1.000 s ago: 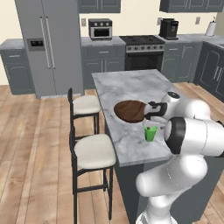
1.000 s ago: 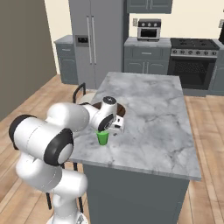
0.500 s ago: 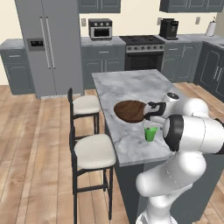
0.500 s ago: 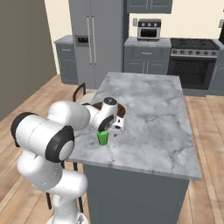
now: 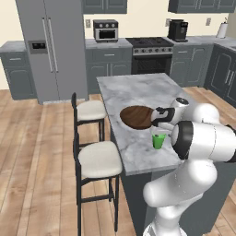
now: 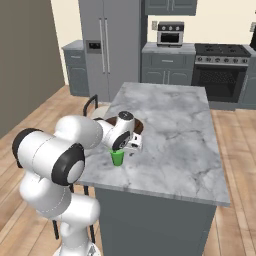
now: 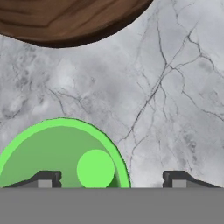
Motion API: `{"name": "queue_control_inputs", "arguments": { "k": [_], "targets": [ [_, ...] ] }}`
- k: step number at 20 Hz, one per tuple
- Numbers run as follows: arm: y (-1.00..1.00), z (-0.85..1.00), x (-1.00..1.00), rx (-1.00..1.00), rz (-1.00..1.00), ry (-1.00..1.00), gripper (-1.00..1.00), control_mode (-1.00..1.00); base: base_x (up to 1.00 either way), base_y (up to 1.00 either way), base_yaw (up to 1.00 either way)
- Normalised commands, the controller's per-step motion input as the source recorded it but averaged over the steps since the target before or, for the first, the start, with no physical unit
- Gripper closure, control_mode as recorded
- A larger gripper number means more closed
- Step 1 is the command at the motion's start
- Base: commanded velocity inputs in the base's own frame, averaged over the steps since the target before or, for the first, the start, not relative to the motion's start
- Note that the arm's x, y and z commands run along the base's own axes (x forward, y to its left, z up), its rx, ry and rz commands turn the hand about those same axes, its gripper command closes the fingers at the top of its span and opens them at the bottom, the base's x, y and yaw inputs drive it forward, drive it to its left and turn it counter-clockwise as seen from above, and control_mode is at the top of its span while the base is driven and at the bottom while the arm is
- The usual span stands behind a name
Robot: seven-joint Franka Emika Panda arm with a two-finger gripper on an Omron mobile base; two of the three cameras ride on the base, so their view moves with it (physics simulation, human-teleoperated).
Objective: Place the cup inside the bowl on the dining table and move the bowl to any counter.
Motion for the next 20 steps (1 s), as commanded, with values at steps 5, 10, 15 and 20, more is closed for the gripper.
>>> {"name": "queue_control_inputs", "arguments": {
  "k": [5, 10, 15, 20],
  "targets": [
    [0.00, 0.00, 0.00, 0.00, 0.00, 0.00, 1.00, -1.00, 0.00, 0.00, 0.00],
    [0.00, 0.00, 0.00, 0.00, 0.00, 0.00, 1.00, -1.00, 0.00, 0.00, 0.00],
    [0.00, 0.04, 0.00, 0.00, 0.00, 0.00, 1.00, -1.00, 0.00, 0.00, 0.00],
    [0.00, 0.21, 0.00, 0.00, 0.00, 0.00, 1.00, -1.00, 0.00, 0.00, 0.00]
  ]
}}
